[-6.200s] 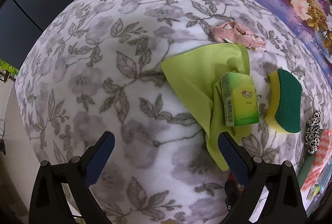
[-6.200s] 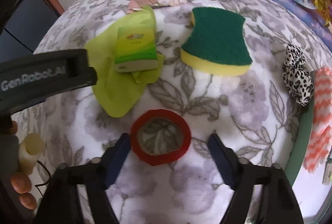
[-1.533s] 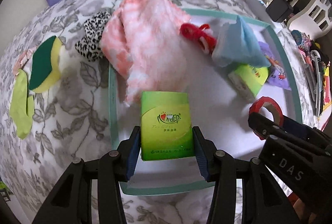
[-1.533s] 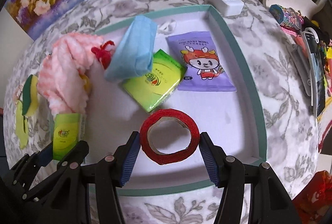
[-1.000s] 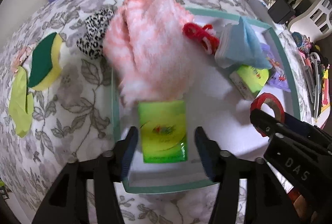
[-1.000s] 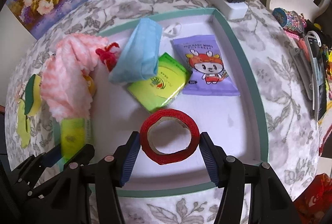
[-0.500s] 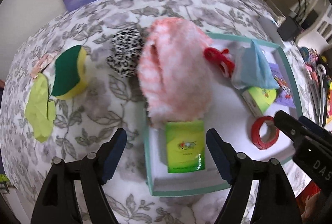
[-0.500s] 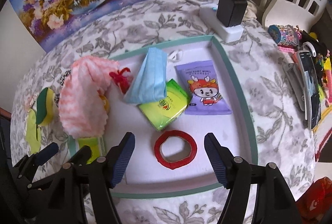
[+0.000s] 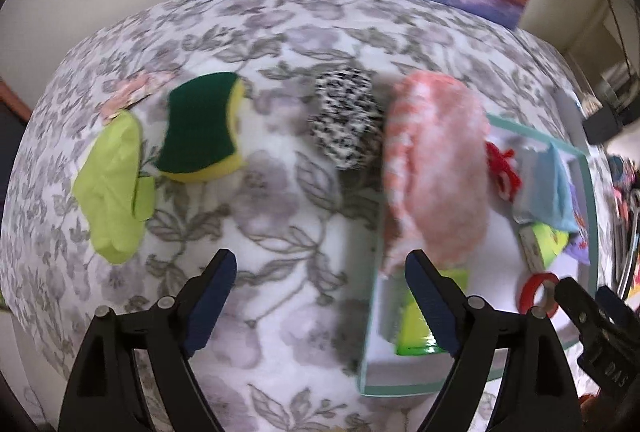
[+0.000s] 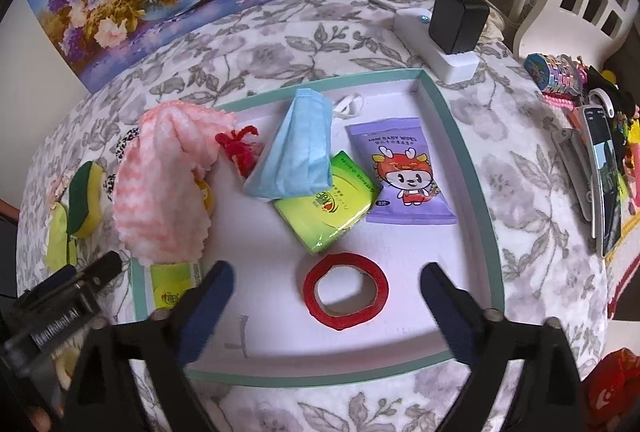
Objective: Organize soft objects
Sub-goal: 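Move both tools back over the sponge and lime cloth on the bed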
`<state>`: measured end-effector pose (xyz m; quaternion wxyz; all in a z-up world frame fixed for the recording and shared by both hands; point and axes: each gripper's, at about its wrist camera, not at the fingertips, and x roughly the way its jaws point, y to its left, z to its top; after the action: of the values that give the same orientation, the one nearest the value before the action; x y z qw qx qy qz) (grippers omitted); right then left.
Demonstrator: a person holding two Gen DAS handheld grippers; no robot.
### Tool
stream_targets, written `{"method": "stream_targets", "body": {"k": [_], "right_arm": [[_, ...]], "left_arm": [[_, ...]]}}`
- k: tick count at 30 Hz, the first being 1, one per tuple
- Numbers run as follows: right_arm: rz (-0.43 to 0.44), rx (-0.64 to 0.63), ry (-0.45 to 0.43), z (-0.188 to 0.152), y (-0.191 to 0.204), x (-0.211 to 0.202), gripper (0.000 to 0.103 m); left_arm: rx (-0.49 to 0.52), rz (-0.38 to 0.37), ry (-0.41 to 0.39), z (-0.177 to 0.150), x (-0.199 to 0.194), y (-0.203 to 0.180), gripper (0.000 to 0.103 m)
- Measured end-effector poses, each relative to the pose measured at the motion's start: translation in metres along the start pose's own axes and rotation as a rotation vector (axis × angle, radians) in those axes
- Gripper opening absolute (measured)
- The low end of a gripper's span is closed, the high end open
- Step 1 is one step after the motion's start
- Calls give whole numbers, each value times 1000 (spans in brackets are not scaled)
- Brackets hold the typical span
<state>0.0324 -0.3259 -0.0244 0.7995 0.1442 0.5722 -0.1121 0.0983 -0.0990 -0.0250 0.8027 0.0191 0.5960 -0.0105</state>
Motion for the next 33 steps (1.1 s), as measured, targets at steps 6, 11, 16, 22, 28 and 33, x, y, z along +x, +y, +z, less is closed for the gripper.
{"method": "stream_targets", "body": {"k": [6, 11, 16, 22, 28, 33], "right_arm": [[-8, -14, -5, 0, 3, 3, 103], [-7, -13, -5, 1, 3, 3, 103], [-10, -20, 0, 0, 5, 3, 103], [20, -24, -15, 0, 14, -2, 103], [114, -74, -12, -3, 45, -5, 103], [120, -135, -20, -6, 76, -6, 103]], "left_arm": [[-48, 2, 4, 2, 2, 13, 100], [-60, -1, 4, 3, 3, 16, 100], [-75, -3, -1, 5, 0, 22, 100], [-111, 10, -32, 12, -8, 42, 100], [-177, 32, -74, 19, -21, 80, 100], [-229, 93, -120, 19, -33, 118, 100]]}}
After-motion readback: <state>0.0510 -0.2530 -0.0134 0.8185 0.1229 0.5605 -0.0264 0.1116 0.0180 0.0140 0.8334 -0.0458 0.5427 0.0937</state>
